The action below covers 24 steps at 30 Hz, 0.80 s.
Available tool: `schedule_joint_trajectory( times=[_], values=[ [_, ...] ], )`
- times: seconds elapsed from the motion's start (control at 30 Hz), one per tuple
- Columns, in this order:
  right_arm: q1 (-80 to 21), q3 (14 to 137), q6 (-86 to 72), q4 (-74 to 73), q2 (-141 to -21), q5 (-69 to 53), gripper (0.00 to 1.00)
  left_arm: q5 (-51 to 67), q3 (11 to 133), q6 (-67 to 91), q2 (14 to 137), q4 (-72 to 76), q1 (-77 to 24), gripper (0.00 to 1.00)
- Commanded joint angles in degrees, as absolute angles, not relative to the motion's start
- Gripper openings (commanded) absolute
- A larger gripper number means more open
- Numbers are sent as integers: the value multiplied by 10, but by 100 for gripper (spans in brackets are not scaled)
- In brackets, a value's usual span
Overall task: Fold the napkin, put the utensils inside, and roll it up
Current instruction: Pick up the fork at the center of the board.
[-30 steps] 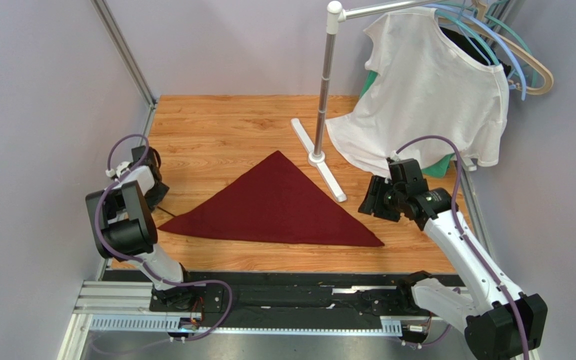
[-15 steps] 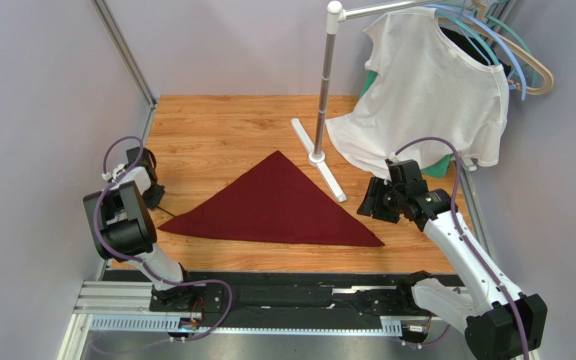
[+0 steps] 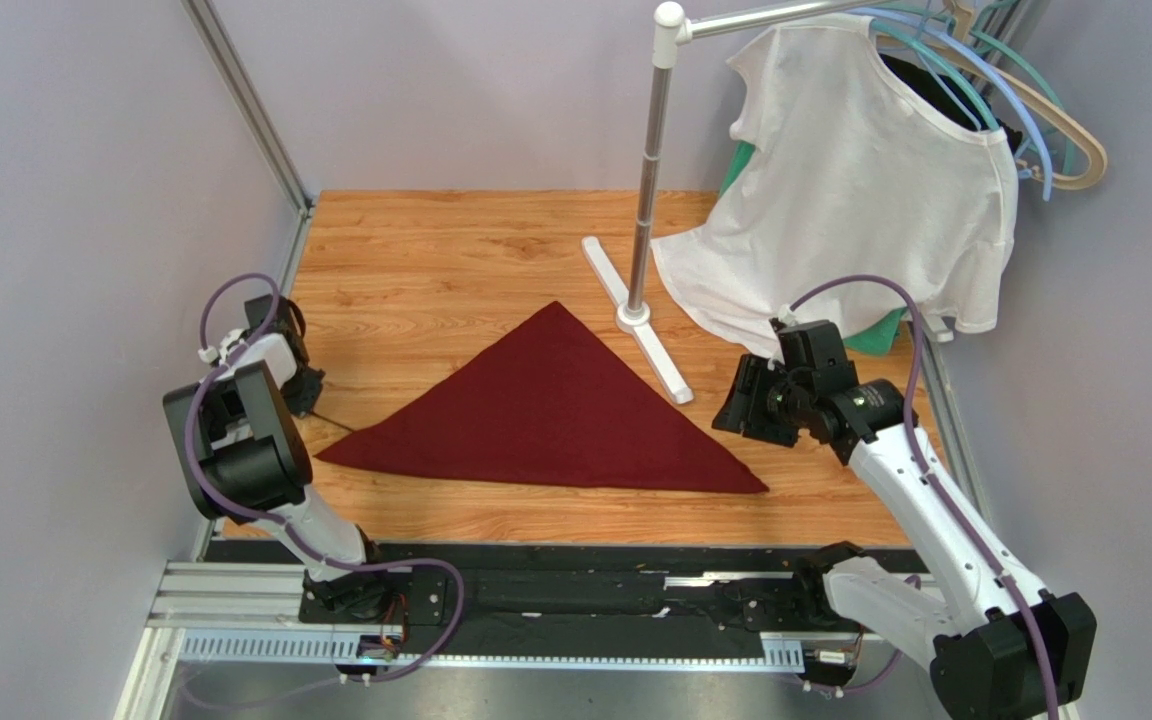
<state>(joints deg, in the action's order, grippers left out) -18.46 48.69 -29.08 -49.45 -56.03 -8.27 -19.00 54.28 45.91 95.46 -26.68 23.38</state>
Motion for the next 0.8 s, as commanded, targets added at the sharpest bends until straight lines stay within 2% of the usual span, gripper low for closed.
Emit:
schedule_joint_trajectory(
  times=[0.0, 0.5, 0.77],
  values=[
    [-183, 490, -292, -476, -553, -96, 52, -178, 536, 454, 938, -255, 241, 0],
    [-184, 479, -294, -475, -541, -93, 52, -132, 592, 386, 839, -262, 229, 0],
    [-184, 496, -298, -484, -538, -81, 52, -130, 710, 311, 817, -281, 163, 0]
  ],
)
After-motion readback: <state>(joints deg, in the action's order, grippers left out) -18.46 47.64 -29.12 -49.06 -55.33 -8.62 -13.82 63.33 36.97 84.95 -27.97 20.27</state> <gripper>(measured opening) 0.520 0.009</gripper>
